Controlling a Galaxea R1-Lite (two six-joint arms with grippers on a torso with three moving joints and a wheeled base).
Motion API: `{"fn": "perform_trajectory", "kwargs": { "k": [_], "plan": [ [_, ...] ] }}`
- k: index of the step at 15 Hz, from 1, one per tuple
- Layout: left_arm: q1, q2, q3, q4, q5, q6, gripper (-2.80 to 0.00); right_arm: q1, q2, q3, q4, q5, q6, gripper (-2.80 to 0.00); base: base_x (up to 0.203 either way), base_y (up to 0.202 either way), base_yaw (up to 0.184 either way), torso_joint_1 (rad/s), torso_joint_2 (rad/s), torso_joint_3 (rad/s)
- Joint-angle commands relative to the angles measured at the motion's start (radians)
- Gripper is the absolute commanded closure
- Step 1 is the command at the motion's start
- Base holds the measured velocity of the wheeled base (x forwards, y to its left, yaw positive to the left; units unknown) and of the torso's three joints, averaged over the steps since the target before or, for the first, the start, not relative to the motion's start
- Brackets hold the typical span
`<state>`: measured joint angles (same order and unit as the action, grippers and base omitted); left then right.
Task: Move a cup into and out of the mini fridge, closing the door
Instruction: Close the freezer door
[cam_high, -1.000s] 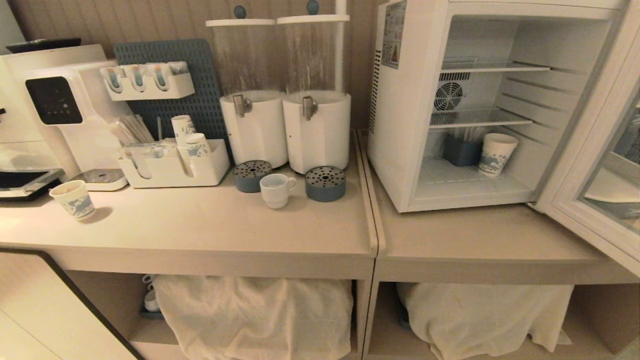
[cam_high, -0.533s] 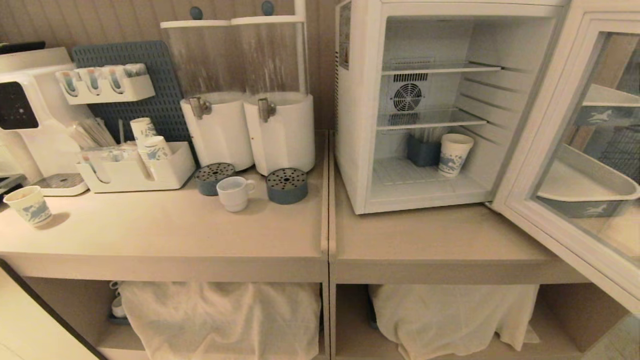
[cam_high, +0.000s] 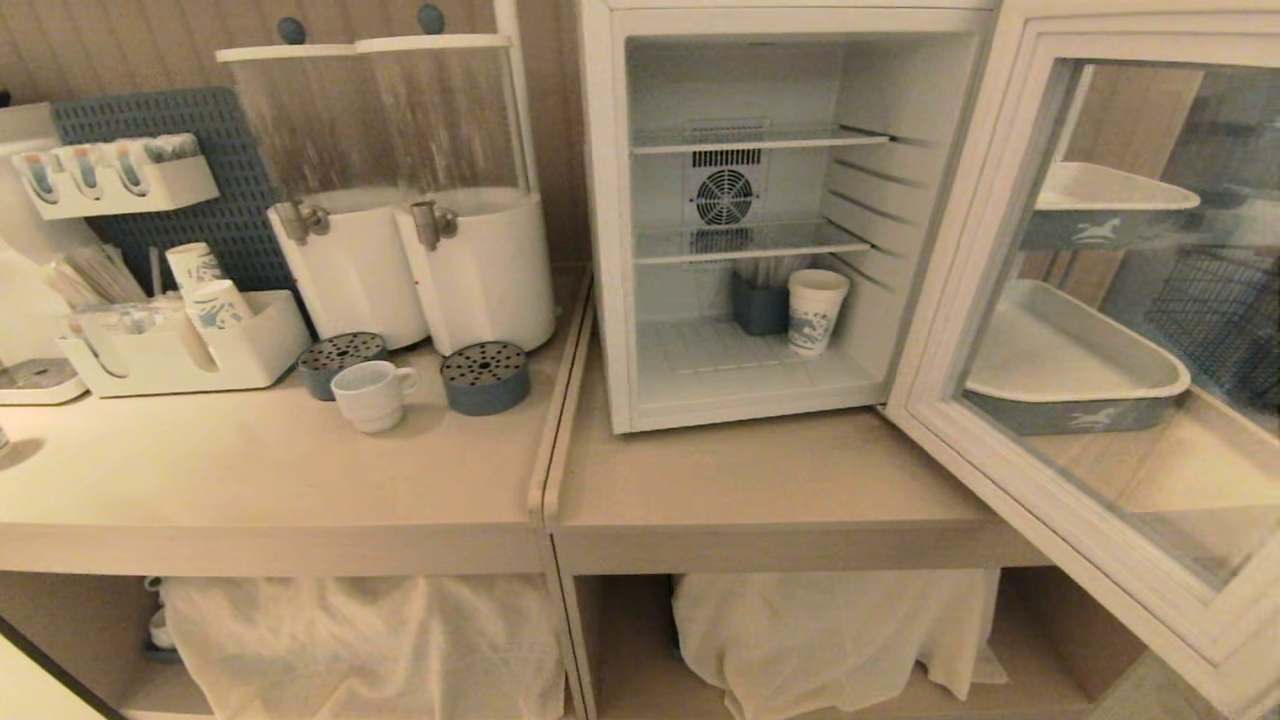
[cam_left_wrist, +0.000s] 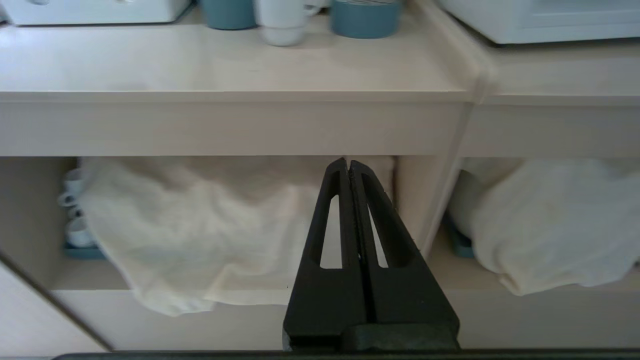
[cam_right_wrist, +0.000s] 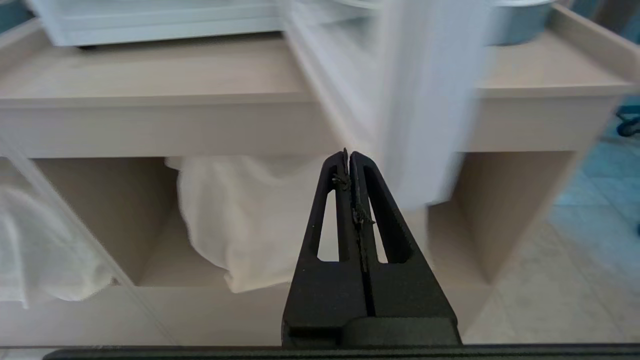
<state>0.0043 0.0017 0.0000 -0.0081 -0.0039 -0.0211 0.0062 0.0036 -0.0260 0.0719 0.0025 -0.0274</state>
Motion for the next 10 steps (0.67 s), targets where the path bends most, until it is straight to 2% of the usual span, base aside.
{"fn": "perform_trajectory", "kwargs": {
  "k": [1, 10],
  "plan": [
    [0.0, 0.0, 0.0, 0.0, -0.001, 0.0, 0.0, 0.0, 0.001, -0.004, 0.005, 0.001, -0.001, 0.0, 0.0, -0.189, -0.01, 0.003, 0.0, -0.001],
    [0.0, 0.0, 0.0, 0.0, -0.001, -0.002, 0.0, 0.0, 0.003, -0.006, 0.016, 0.001, -0.002, 0.0, 0.0, -0.191, -0.009, 0.002, 0.0, 0.003]
  ]
}}
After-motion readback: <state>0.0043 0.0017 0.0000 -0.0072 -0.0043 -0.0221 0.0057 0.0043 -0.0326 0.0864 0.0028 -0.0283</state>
